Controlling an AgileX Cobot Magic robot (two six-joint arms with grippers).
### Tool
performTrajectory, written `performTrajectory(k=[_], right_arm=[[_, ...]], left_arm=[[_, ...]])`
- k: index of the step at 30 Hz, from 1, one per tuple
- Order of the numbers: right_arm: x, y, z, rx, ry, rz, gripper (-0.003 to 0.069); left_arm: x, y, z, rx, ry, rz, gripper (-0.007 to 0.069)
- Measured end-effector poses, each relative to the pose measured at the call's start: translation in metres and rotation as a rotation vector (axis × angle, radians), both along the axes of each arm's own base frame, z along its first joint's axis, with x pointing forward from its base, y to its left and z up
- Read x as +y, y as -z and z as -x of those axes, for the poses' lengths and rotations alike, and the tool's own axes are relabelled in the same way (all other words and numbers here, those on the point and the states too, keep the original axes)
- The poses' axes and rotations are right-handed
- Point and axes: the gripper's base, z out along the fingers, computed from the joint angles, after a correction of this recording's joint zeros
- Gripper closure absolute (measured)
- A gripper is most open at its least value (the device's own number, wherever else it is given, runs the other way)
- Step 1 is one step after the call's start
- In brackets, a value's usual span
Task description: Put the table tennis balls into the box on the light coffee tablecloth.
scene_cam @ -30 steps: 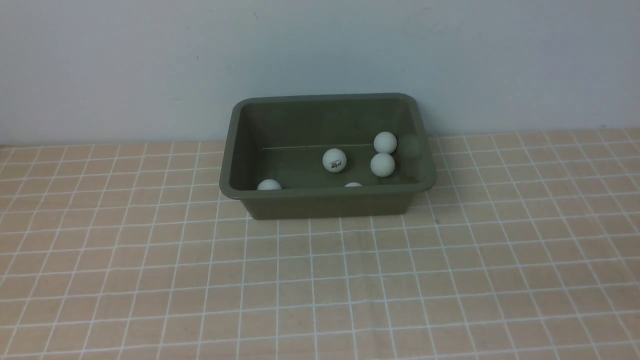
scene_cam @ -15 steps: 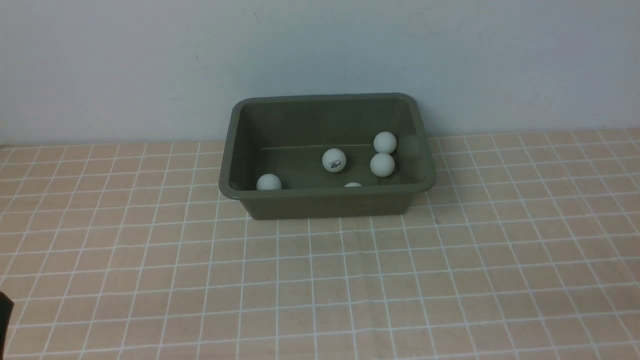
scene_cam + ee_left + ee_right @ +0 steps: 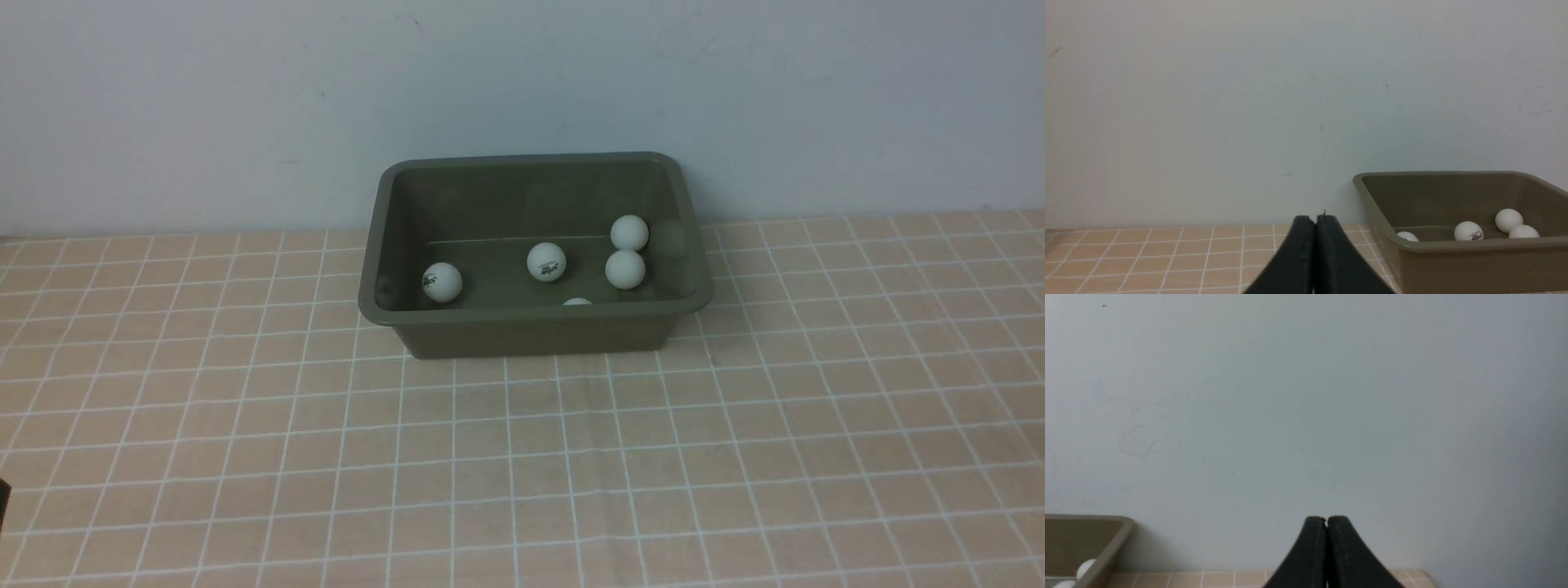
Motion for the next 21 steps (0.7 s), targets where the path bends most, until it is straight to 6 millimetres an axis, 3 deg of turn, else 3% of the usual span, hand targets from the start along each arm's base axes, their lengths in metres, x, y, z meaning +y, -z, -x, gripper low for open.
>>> performTrajectory(k=[4,14,21], right_arm=[[-0.002,0.030,-0.002,0.046,0.016,-0.006,0.0678],[-0.004,0.027,0.000,-0.036,0.040,-0.023,0.0678],[0.002,0.049,-0.003,0.196,-0.027,-0.088,0.0678]], left_arm=[[0.000,0.000,0.000,0.000,0.000,0.000,0.0689],[0.000,0.000,0.000,0.000,0.000,0.000,0.0689],[0.000,0.000,0.000,0.000,0.000,0.000,0.0689]])
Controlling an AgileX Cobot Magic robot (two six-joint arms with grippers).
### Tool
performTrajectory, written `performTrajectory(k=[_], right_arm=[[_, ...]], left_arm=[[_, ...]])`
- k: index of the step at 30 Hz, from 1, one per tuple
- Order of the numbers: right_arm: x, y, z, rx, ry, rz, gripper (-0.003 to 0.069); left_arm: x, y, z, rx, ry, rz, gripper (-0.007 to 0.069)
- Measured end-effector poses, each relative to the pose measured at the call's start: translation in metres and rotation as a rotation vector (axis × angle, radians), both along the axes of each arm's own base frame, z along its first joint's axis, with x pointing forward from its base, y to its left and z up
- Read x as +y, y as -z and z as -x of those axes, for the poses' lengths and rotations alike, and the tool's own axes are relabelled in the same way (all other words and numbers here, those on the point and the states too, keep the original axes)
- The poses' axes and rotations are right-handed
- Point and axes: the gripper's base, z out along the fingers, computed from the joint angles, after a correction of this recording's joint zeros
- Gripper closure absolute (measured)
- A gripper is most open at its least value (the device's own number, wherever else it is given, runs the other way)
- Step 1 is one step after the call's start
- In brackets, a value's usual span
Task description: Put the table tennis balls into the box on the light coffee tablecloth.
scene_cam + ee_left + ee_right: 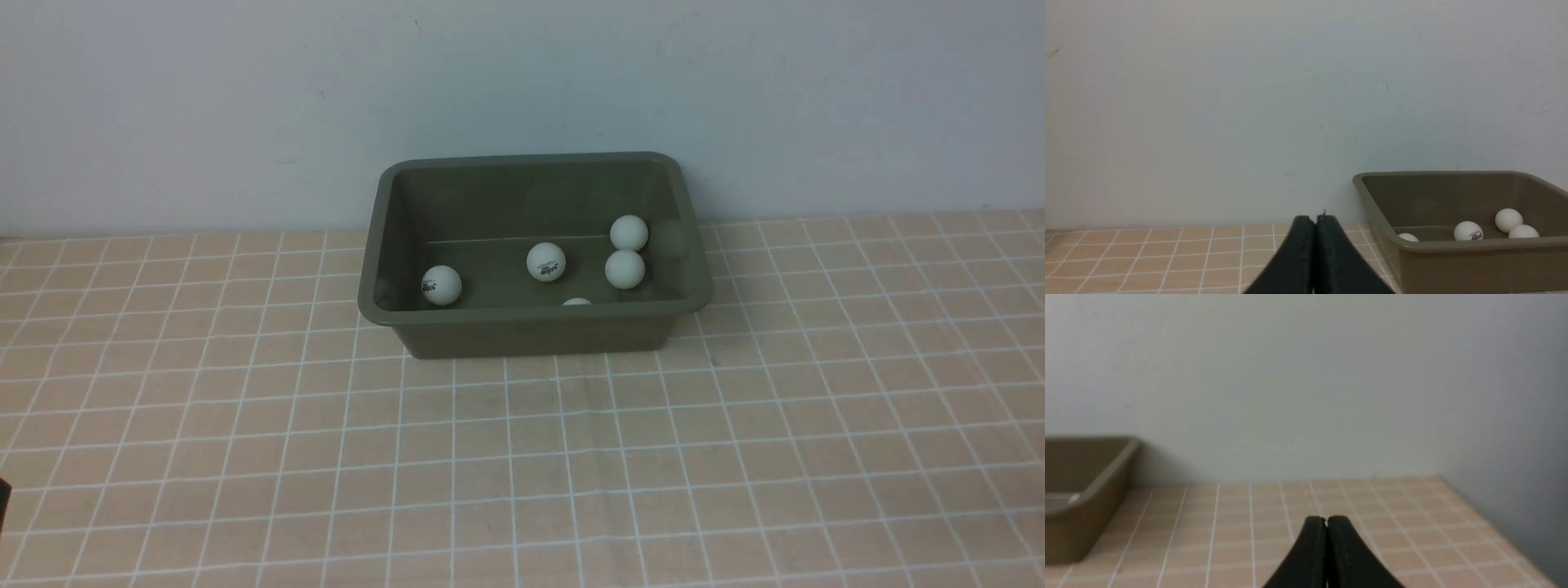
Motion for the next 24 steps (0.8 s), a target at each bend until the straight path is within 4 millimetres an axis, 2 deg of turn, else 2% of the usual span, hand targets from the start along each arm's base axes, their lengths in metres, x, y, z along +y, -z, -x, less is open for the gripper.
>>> performTrajectory(k=[6,17,24], right_arm=[[0.004,0.015,0.001,0.161,-0.046,-0.023,0.0678],[0.006,0.020,0.002,0.218,-0.063,-0.061,0.0678],[0.005,0.017,0.002,0.177,-0.050,-0.073,0.0678]], left_arm=[[0.000,0.000,0.000,0.000,0.000,0.000,0.0689],[0.000,0.000,0.000,0.000,0.000,0.000,0.0689],[0.000,0.000,0.000,0.000,0.000,0.000,0.0689]])
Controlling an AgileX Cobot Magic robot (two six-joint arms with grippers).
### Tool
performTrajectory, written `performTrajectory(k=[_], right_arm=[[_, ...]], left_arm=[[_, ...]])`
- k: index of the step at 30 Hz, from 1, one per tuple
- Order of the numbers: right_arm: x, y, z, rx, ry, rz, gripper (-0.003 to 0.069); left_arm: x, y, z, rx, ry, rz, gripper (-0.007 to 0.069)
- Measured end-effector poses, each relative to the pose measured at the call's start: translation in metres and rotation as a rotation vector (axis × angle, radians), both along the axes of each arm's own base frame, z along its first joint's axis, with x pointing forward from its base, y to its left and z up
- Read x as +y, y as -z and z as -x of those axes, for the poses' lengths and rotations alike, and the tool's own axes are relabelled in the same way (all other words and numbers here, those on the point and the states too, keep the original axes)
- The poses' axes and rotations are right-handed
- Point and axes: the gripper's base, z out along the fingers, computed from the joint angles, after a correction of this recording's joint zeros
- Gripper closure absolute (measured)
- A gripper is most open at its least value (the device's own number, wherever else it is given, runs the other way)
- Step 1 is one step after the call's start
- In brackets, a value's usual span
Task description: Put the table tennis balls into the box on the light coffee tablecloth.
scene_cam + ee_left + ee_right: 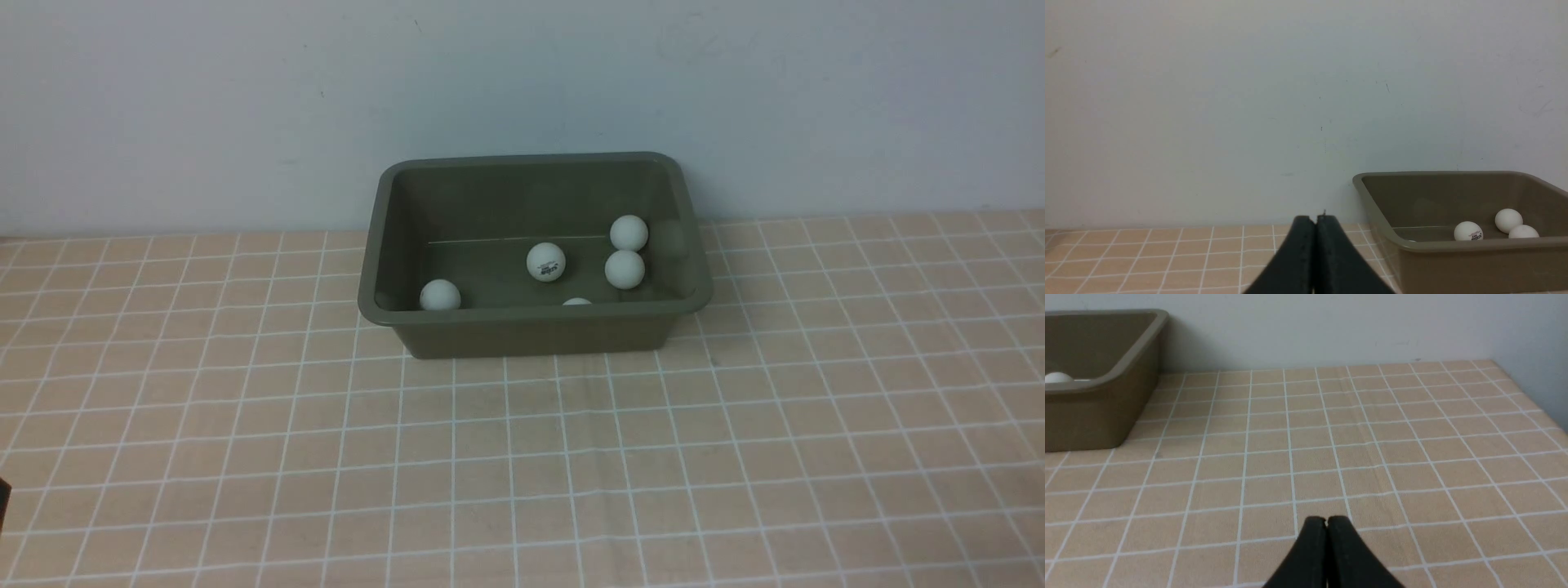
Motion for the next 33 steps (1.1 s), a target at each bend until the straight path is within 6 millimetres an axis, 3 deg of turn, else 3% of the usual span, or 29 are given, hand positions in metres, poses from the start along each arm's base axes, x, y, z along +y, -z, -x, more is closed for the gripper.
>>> performTrajectory(k=[10,33], right_arm=[[0.0007,-0.0044,-0.0009,-0.075,0.065,-0.366,0.0678],[0.0009,-0.0048,-0.0010,-0.083,0.073,-0.422,0.0678]], left_arm=[[0.0000,0.0000,0.0000,0.000,0.000,0.000,0.0689],[0.0000,0.0000,0.0000,0.000,0.000,0.000,0.0689]])
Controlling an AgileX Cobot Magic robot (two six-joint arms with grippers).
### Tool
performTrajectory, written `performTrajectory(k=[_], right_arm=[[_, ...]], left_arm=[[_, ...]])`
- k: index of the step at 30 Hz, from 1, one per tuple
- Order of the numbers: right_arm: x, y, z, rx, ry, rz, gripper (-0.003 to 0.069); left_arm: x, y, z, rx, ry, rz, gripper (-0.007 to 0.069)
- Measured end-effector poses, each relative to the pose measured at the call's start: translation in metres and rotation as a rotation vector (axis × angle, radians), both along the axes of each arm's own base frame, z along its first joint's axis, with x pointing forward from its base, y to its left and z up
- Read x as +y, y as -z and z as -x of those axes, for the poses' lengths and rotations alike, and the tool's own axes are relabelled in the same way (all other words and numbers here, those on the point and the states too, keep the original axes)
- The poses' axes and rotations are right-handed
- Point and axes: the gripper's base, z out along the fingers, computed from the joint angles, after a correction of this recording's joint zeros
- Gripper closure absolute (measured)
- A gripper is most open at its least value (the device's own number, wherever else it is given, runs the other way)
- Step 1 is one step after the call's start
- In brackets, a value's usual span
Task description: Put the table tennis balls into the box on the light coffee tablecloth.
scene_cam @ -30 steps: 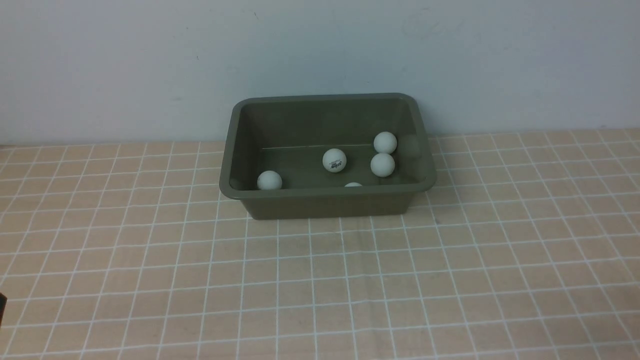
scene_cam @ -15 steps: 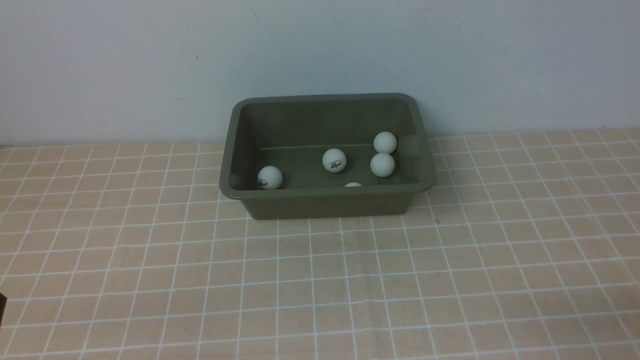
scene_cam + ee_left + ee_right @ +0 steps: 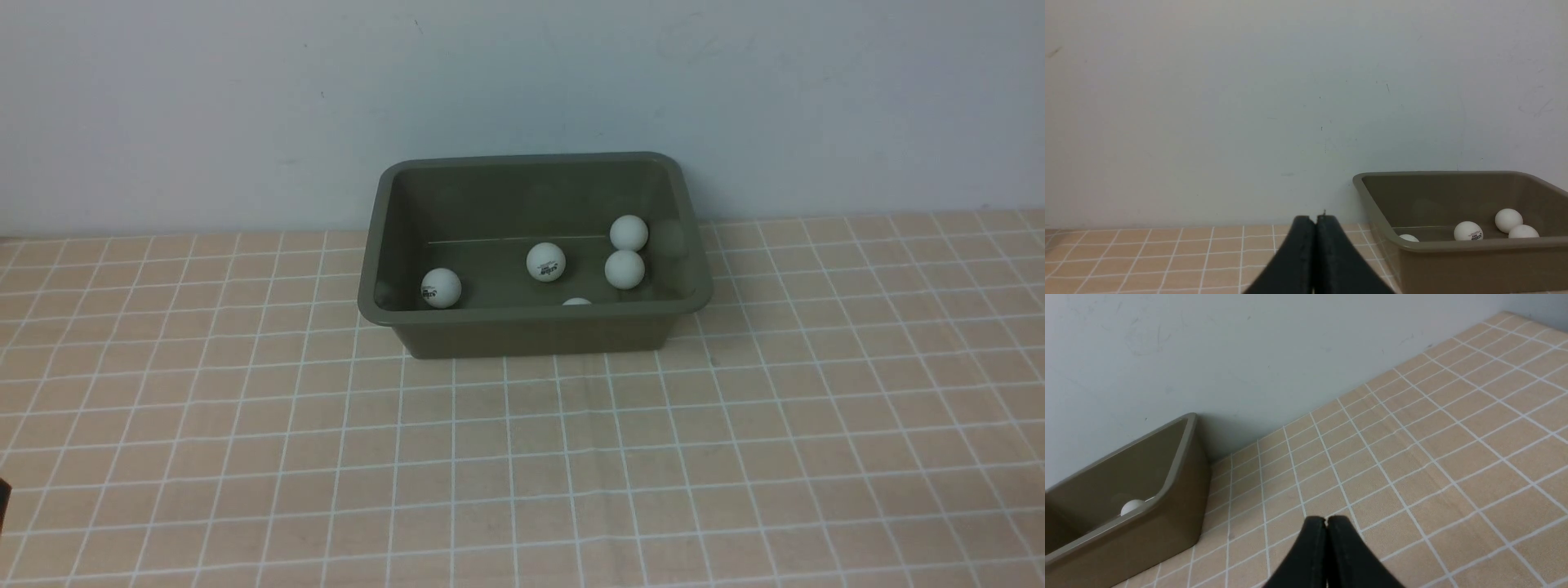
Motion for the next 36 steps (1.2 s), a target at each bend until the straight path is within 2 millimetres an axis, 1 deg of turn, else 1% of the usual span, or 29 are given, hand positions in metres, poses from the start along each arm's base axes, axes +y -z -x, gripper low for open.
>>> performTrajectory(k=[6,9,36], right_arm=[[0.000,0.000,0.000,0.005,-0.014,0.117,0.0678],[0.000,0.000,0.000,0.009,-0.019,0.138,0.0678],[0.007,0.010,0.002,0.118,-0.109,0.129,0.0678]], left_arm=[[0.000,0.000,0.000,0.000,0.000,0.000,0.0689],[0.000,0.000,0.000,0.000,0.000,0.000,0.0689],[0.000,0.000,0.000,0.000,0.000,0.000,0.0689]])
